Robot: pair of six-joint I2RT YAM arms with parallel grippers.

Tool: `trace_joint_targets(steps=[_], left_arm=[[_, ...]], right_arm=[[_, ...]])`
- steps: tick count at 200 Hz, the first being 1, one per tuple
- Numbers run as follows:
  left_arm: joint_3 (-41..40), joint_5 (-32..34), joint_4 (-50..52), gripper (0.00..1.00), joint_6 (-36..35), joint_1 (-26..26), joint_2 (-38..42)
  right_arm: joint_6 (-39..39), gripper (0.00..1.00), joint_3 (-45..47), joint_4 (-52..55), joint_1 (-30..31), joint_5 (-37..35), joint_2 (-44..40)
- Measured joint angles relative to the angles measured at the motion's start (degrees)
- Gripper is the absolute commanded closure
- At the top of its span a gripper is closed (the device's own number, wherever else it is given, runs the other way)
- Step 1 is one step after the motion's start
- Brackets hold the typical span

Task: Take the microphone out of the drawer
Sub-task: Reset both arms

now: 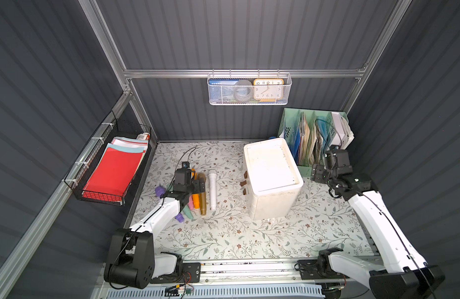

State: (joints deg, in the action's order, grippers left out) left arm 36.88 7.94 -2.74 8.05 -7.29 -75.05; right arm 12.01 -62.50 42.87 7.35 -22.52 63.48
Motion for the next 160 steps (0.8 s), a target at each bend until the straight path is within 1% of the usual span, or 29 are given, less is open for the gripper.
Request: trace_joint_targets(steps=[22, 44, 70, 94, 111, 141, 160], left_arm=[[-6.67, 0.85, -6.78, 0.01, -2.47, 0.98, 0.13], [-9.03, 0.70, -13.38, 0.01, -3.65, 2.19, -1.01], [-10.82, 0.09, -25.09, 0.01, -3.87, 3.65, -3.98], [-11.52, 0.24, -32.85, 0.01, -4.50, 3.96, -7.37], [-12.48, 0.17, -36.54, 0.01, -5.11, 3.98, -7.63], [-14.56, 0.13, -42.60, 0.01, -6.60, 3.98, -7.52], [-15.80, 0.42, -48.96, 0.01, -7.34, 4.63, -9.53]], right_arm=[[0.15, 0.17, 12.13, -7.61, -1.95, 0.02, -0.44], [-0.20, 0.17, 20.79, -16.44, -2.84, 0.09, 1.29], [-1.03, 0.16, 25.99, -27.61, -3.08, 0.59, 6.56], [-3.67, 0.15, 30.73, -40.57, -3.15, 2.03, 11.39], [-6.05, 0.15, 33.35, -48.00, -3.15, 3.52, 12.04], [-8.79, 0.15, 40.24, -68.37, -3.15, 6.25, 11.82], [-9.64, 0.15, 42.53, -78.14, -3.13, 6.60, 14.75]])
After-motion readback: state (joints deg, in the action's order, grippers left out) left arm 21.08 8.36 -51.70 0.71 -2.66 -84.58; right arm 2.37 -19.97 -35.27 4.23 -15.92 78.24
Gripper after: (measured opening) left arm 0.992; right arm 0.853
